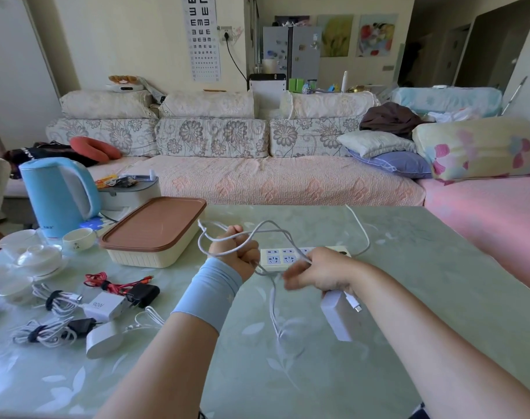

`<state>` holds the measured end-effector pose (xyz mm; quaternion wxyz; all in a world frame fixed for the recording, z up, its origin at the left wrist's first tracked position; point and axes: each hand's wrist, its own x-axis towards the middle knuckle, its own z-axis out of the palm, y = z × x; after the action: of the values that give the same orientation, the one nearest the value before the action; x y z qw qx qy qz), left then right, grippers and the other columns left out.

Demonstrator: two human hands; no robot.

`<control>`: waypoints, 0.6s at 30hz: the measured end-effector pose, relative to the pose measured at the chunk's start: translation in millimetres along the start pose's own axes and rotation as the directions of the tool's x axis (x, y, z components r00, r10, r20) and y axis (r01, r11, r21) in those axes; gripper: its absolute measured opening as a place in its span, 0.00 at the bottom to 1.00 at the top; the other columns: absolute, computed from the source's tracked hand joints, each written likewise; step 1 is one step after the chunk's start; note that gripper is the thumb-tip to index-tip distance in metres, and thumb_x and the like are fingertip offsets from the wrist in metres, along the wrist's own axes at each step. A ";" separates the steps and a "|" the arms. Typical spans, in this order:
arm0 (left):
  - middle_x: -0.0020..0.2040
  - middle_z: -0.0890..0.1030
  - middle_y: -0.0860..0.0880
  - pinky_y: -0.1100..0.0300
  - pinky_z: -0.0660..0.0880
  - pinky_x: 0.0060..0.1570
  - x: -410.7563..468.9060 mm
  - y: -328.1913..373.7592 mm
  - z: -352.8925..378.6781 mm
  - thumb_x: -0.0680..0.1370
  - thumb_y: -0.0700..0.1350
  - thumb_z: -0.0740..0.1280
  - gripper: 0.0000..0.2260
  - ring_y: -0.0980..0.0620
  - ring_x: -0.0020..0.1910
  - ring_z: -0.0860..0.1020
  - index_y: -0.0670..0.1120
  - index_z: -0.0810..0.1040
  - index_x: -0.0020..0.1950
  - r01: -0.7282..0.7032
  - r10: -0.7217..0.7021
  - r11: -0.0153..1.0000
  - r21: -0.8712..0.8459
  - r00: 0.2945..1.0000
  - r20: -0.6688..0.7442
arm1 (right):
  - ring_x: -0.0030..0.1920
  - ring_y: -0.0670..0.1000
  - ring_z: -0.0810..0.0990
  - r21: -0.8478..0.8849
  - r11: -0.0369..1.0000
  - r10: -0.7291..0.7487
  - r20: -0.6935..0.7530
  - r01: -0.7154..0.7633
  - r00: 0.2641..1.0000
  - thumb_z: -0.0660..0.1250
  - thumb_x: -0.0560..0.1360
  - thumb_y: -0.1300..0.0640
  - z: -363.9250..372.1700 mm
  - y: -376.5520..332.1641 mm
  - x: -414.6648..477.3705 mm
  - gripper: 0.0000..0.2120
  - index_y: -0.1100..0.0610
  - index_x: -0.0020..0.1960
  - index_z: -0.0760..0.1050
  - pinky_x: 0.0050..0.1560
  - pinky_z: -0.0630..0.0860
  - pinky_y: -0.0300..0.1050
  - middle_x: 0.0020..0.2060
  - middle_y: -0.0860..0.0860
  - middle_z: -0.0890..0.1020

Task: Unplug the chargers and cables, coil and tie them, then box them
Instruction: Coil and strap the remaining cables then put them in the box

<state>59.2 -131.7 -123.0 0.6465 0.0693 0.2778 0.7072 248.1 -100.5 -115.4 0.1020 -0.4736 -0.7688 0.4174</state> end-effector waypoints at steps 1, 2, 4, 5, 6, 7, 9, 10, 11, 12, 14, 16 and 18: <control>0.20 0.58 0.52 0.66 0.49 0.16 0.0 -3.7 3.1 0.81 0.41 0.52 0.15 0.56 0.15 0.57 0.48 0.62 0.33 0.045 -0.046 0.999 0.017 0.998 0.046 | 0.27 0.38 0.74 0.093 0.995 -0.037 -0.029 0.040 0.999 0.77 0.70 0.52 0.6 -2.3 0.3 0.11 0.52 0.51 0.84 0.26 0.68 0.32 0.26 0.39 0.77; 0.20 0.58 0.52 0.65 0.49 0.15 -0.5 -8.6 7.1 0.80 0.41 0.53 0.14 0.56 0.14 0.57 0.48 0.61 0.33 0.081 -0.083 0.996 0.028 0.993 0.081 | 0.23 0.37 0.71 0.178 0.981 -0.079 -0.027 0.083 0.996 0.77 0.71 0.51 1.1 -3.4 1.3 0.13 0.53 0.54 0.83 0.25 0.67 0.33 0.22 0.39 0.75; 0.19 0.57 0.52 0.65 0.49 0.14 -0.7 -17.4 12.9 0.79 0.40 0.55 0.13 0.56 0.14 0.57 0.48 0.62 0.34 0.122 -0.126 0.992 0.031 0.983 0.132 | 0.22 0.38 0.70 0.248 0.957 -0.159 0.017 0.150 0.987 0.76 0.72 0.51 3.4 -6.8 0.6 0.13 0.54 0.54 0.82 0.26 0.65 0.32 0.22 0.39 0.74; 0.19 0.57 0.52 0.65 0.50 0.14 -0.9 -20.0 13.9 0.77 0.40 0.56 0.12 0.56 0.14 0.56 0.48 0.61 0.33 0.135 -0.136 0.991 0.021 0.979 0.150 | 0.24 0.38 0.71 0.216 0.963 -0.174 0.035 0.162 0.984 0.76 0.72 0.50 4.6 -9.7 -1.1 0.10 0.53 0.50 0.82 0.28 0.65 0.33 0.24 0.40 0.74; 0.19 0.57 0.52 0.65 0.50 0.14 -0.5 -20.6 13.2 0.75 0.39 0.57 0.12 0.56 0.15 0.55 0.49 0.60 0.33 0.148 -0.145 0.989 -0.001 0.976 0.161 | 0.27 0.40 0.71 0.159 0.974 -0.170 0.043 0.161 0.985 0.77 0.70 0.48 4.9 -10.7 -1.0 0.10 0.52 0.45 0.81 0.30 0.66 0.35 0.26 0.40 0.74; 0.19 0.58 0.52 0.64 0.50 0.14 0.1 -19.1 11.6 0.74 0.38 0.58 0.12 0.55 0.15 0.55 0.48 0.60 0.33 0.161 -0.152 0.986 -0.038 0.974 0.165 | 0.31 0.42 0.73 0.094 0.985 -0.150 0.049 0.145 0.987 0.77 0.68 0.45 4.1 -11.7 -1.2 0.12 0.52 0.42 0.81 0.32 0.68 0.38 0.29 0.41 0.74; 0.19 0.58 0.52 0.64 0.51 0.14 -0.7 -15.0 9.1 0.72 0.38 0.58 0.11 0.55 0.14 0.57 0.47 0.61 0.32 0.161 -0.142 0.980 -0.115 0.976 0.163 | 0.36 0.46 0.74 -0.019 0.994 -0.102 0.068 0.104 0.992 0.77 0.66 0.43 3.1 -11.1 0.3 0.14 0.52 0.41 0.81 0.33 0.71 0.40 0.32 0.44 0.75; 0.18 0.58 0.51 0.64 0.51 0.14 -2.1 -14.2 8.5 0.72 0.37 0.58 0.10 0.54 0.14 0.58 0.47 0.62 0.32 0.152 -0.129 0.978 -0.141 0.978 0.161 | 0.36 0.47 0.74 -0.061 0.994 -0.089 0.077 0.094 0.993 0.77 0.65 0.44 3.6 -11.3 0.1 0.12 0.52 0.40 0.82 0.31 0.73 0.40 0.32 0.45 0.75; 0.18 0.58 0.51 0.64 0.51 0.14 -4.2 -13.4 8.9 0.72 0.37 0.58 0.10 0.54 0.14 0.58 0.46 0.62 0.31 0.139 -0.114 0.979 -0.152 0.980 0.163 | 0.34 0.48 0.73 -0.098 0.991 -0.078 0.079 0.085 0.994 0.77 0.65 0.45 5.1 -12.3 -0.6 0.11 0.52 0.40 0.83 0.30 0.73 0.40 0.30 0.45 0.73; 0.18 0.58 0.51 0.64 0.51 0.14 -4.4 -12.5 8.8 0.73 0.37 0.58 0.12 0.54 0.13 0.58 0.46 0.63 0.30 0.120 -0.096 0.980 -0.158 0.984 0.151 | 0.33 0.49 0.72 -0.122 0.989 -0.072 0.081 0.082 0.994 0.75 0.65 0.47 6.6 -13.8 -1.1 0.10 0.52 0.39 0.83 0.29 0.73 0.41 0.28 0.45 0.70; 0.18 0.57 0.51 0.65 0.51 0.14 -1.2 -8.1 6.6 0.78 0.38 0.54 0.19 0.55 0.13 0.57 0.44 0.64 0.26 0.079 -0.058 0.977 -0.196 0.992 0.109 | 0.28 0.50 0.68 -0.097 0.991 -0.083 0.103 0.093 0.991 0.72 0.67 0.50 9.2 -17.1 -2.4 0.08 0.54 0.37 0.81 0.28 0.71 0.40 0.26 0.46 0.67; 0.18 0.57 0.51 0.64 0.52 0.13 5.4 -0.4 0.7 0.80 0.38 0.53 0.21 0.55 0.13 0.57 0.45 0.62 0.26 0.032 -0.014 0.957 -0.289 0.998 0.062 | 0.23 0.49 0.64 0.006 0.994 -0.109 0.207 0.110 0.972 0.68 0.74 0.53 7.6 -19.1 -4.1 0.08 0.54 0.37 0.80 0.25 0.69 0.38 0.25 0.44 0.75; 0.19 0.60 0.51 0.65 0.55 0.13 10.5 5.3 -6.5 0.79 0.37 0.53 0.17 0.55 0.14 0.59 0.46 0.61 0.30 -0.063 0.066 0.936 -0.347 0.998 0.000 | 0.22 0.47 0.60 0.131 0.984 -0.159 0.346 0.120 0.925 0.64 0.79 0.55 5.1 -17.0 -4.3 0.09 0.55 0.42 0.79 0.23 0.70 0.39 0.36 0.47 0.84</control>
<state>50.0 -123.7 -128.7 0.6266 -0.0325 0.1430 0.7654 236.6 -110.2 -105.0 0.0164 -0.3285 -0.7828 0.5282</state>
